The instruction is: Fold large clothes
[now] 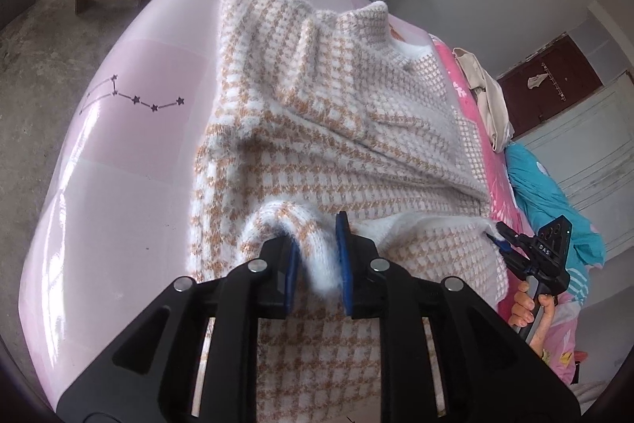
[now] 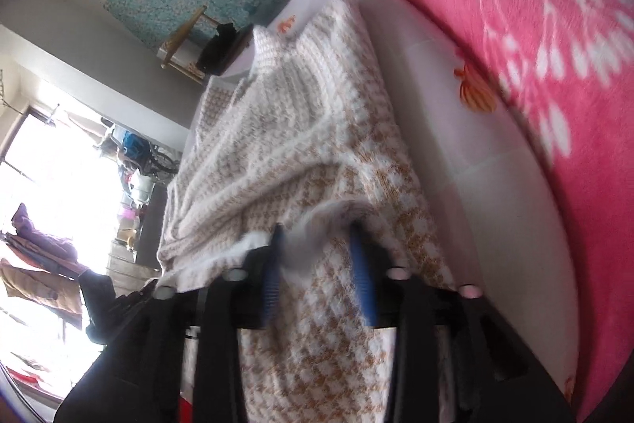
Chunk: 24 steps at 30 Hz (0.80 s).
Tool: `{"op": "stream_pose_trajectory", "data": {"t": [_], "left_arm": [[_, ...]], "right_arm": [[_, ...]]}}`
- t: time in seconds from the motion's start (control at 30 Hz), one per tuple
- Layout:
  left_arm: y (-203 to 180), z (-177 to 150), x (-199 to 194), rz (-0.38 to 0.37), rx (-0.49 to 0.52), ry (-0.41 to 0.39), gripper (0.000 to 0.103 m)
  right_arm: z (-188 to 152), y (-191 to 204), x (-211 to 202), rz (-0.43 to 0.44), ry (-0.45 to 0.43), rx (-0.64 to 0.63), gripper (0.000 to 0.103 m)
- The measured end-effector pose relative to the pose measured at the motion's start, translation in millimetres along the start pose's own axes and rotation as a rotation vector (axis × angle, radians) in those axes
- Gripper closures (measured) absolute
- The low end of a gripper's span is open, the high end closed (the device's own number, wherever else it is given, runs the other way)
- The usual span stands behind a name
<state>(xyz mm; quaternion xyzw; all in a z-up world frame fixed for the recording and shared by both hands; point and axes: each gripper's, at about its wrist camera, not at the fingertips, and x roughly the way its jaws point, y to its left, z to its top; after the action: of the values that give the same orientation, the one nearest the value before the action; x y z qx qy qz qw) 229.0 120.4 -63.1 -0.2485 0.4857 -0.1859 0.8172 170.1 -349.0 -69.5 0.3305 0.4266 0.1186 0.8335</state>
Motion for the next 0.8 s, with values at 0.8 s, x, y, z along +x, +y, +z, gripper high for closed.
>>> {"op": "stream_pose_trajectory", "data": {"t": [0.8], "left_arm": [[-132.4, -107.0, 39.9, 0.164, 0.564, 0.125, 0.056]], "right_arm": [[-112.7, 86.9, 20.7, -0.356, 0.193, -0.650, 0.073]]}}
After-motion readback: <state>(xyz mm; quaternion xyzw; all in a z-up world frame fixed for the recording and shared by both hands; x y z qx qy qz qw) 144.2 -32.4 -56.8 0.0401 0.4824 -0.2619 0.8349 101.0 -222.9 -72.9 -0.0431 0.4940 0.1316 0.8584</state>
